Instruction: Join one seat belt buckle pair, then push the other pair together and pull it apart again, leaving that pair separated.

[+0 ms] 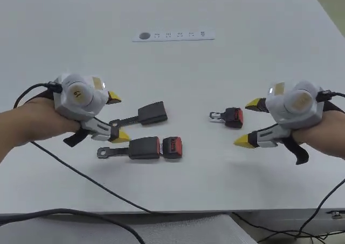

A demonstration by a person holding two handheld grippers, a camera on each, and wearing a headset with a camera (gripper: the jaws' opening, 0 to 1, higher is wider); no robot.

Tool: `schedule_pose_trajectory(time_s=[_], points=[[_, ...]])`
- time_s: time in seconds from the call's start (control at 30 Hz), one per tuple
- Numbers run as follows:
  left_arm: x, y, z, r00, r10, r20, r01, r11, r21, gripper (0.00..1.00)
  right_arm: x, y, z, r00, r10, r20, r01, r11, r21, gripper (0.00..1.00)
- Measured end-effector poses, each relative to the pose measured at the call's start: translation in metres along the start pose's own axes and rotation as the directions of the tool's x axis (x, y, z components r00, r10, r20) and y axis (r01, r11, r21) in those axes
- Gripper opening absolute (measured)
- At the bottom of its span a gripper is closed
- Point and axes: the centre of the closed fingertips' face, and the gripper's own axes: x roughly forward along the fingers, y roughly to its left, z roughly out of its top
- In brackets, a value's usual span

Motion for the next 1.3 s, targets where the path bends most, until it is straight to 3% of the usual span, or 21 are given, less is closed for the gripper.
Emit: schedule_pose_trajectory(time_s=[0.13, 0.37, 0.87, 1.0, 1.1, 1.3], points=[[-0.013, -0.008, -0.008, 0.9994, 0.026, 0.023, -0.025, 0.999, -0.039, 0.73, -0.008, 0.006, 0.000, 0.9997, -0.022, 0.014, 0.021, 0.999, 0.027, 0.65], [-0.036, -0.014, -0.011, 0.9924, 0.093, 0.080, -0.084, 0.990, -0.116, 0.84, -0.023, 0.011, 0.003, 0.9969, -0.055, 0.056, 0.051, 0.996, 0.066, 0.72], [-0.065, -0.028, -0.034, 0.9814, 0.163, 0.102, -0.135, 0.962, -0.238, 1.00, -0.042, 0.023, 0.000, 0.9872, -0.110, 0.116, 0.090, 0.982, 0.166, 0.85], [-0.072, -0.029, -0.040, 0.9792, 0.175, 0.103, -0.142, 0.954, -0.265, 1.00, -0.044, 0.025, 0.001, 0.9862, -0.113, 0.121, 0.092, 0.982, 0.168, 0.89], [-0.074, -0.031, -0.042, 0.9784, 0.180, 0.102, -0.148, 0.952, -0.268, 1.00, -0.045, 0.022, 0.006, 0.9787, -0.142, 0.148, 0.117, 0.979, 0.166, 0.99], [-0.080, -0.031, -0.045, 0.9724, 0.205, 0.111, -0.165, 0.941, -0.295, 1.00, -0.042, 0.026, 0.006, 0.9794, -0.137, 0.148, 0.112, 0.980, 0.166, 1.00]])
